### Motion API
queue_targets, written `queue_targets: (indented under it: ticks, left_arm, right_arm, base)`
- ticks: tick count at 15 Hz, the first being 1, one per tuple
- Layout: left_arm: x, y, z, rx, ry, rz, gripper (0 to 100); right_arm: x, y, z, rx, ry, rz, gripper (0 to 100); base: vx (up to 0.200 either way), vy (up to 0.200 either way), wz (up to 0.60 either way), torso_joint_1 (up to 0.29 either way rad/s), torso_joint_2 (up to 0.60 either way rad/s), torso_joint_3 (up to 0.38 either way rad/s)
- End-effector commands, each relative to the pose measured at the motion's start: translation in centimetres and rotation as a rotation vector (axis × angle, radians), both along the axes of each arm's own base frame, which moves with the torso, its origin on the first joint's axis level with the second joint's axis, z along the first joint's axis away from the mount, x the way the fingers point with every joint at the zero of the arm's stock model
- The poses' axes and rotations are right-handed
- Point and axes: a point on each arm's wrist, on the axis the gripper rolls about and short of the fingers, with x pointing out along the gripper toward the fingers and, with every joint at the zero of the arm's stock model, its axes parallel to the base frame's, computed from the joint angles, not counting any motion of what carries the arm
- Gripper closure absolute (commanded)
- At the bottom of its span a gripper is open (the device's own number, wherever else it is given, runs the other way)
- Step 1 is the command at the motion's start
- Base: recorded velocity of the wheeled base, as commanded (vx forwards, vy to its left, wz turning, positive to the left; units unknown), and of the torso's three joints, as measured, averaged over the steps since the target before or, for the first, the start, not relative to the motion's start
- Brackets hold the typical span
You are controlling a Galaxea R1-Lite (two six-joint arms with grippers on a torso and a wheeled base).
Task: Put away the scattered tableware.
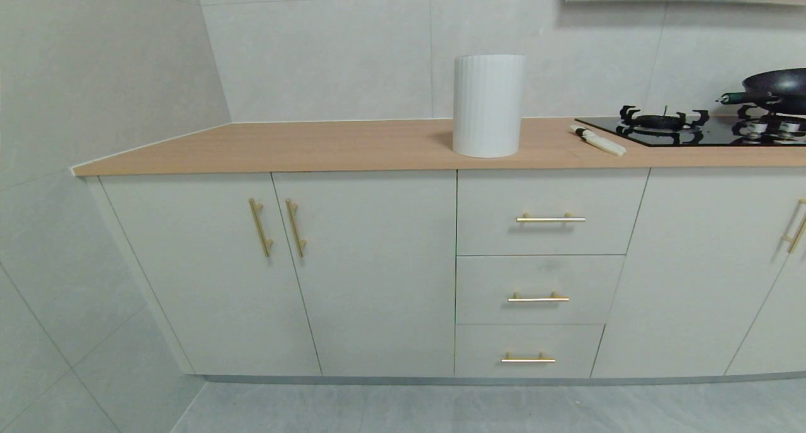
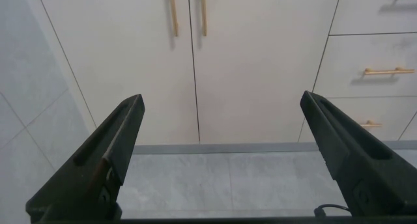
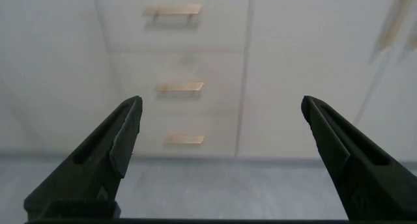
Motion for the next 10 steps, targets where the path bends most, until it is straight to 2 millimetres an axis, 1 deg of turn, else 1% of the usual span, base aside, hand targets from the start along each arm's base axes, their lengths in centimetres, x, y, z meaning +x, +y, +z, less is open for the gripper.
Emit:
queue_targets:
  ticks: [1,10]
  left_arm:
    - [0.0,0.0,0.0,0.0,0.0,-0.001,0]
    - [0.0,0.0,0.0,0.001,0.0,0.0,0]
  right_arm:
    - [0.04,0.01,-0.1,-0.011,0.009,0.009,0]
    - [0.04,0.0,-0.08,0.001,0.008,0.004,0]
  base:
    - [0.0,0.0,0.0,0.0,0.0,0.0]
    - [0.0,0.0,0.0,0.0,0.0,0.0]
